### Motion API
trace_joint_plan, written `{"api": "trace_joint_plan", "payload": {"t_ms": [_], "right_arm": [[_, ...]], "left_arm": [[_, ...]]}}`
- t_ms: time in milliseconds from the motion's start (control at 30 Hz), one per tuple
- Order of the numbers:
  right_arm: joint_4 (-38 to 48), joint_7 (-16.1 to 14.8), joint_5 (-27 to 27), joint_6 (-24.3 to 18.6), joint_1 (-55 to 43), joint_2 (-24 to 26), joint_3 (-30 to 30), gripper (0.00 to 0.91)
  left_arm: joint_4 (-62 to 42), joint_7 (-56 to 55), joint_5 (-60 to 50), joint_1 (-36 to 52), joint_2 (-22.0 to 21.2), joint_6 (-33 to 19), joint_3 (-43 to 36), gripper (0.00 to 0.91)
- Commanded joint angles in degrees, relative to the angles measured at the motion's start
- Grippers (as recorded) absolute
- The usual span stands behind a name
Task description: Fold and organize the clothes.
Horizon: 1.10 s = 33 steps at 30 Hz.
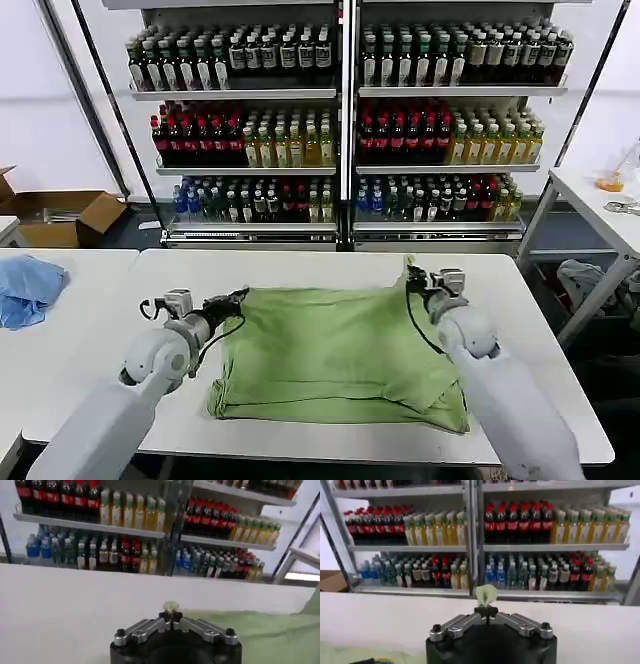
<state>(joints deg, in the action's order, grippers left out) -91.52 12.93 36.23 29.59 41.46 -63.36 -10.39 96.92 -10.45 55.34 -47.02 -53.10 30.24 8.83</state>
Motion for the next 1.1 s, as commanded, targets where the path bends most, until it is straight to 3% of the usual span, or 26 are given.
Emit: {"api": "trace_joint_plan", "payload": {"t_ms": [33,467,833,900,933,967,1000,1067,1100], "right_arm": [[-18.48,0.59,2.4,1.0,14.32,6.18,-7.36,0.0],[-27.74,1.89,2.63,3.08,30.43,5.55,-15.21,0.0],[-24.07,3.51,0.43,3.56,31.44,3.2,-13.12,0.0],[-21.78,3.91,-2.5,3.59,30.56,2.51,-11.8,0.0],[-21.03,3.34,-4.41,3.54,30.38,2.37,-11.48,0.363],[-19.85,1.59,-7.85,3.49,30.11,2.27,-10.83,0.907],[-19.9,1.54,-7.81,3.5,30.07,2.17,-10.52,0.907],[-20.21,1.35,-7.84,3.48,30.05,1.81,-10.29,0.907],[-20.71,1.27,-7.87,3.47,30.08,1.64,-10.12,0.907]], "left_arm": [[7.74,0.29,2.96,-7.47,3.14,0.42,4.61,0.02],[12.58,1.55,-3.14,-17.0,5.62,2.15,6.75,0.02],[8.18,3.05,-14.0,-15.74,4.43,2.52,2.87,0.02],[7.51,2.97,-14.61,-15.14,3.8,2.41,2.41,0.03],[7.41,2.95,-14.92,-15.02,3.65,2.34,2.3,0.161],[7.36,2.95,-15.58,-14.93,3.49,2.22,2.13,0.262],[7.39,2.87,-16.09,-14.9,3.23,2.1,2.02,0.524],[7.26,2.57,-17.41,-14.92,2.75,1.89,1.91,0.846],[7.26,2.31,-17.84,-15.02,2.58,1.62,1.92,0.907]]}}
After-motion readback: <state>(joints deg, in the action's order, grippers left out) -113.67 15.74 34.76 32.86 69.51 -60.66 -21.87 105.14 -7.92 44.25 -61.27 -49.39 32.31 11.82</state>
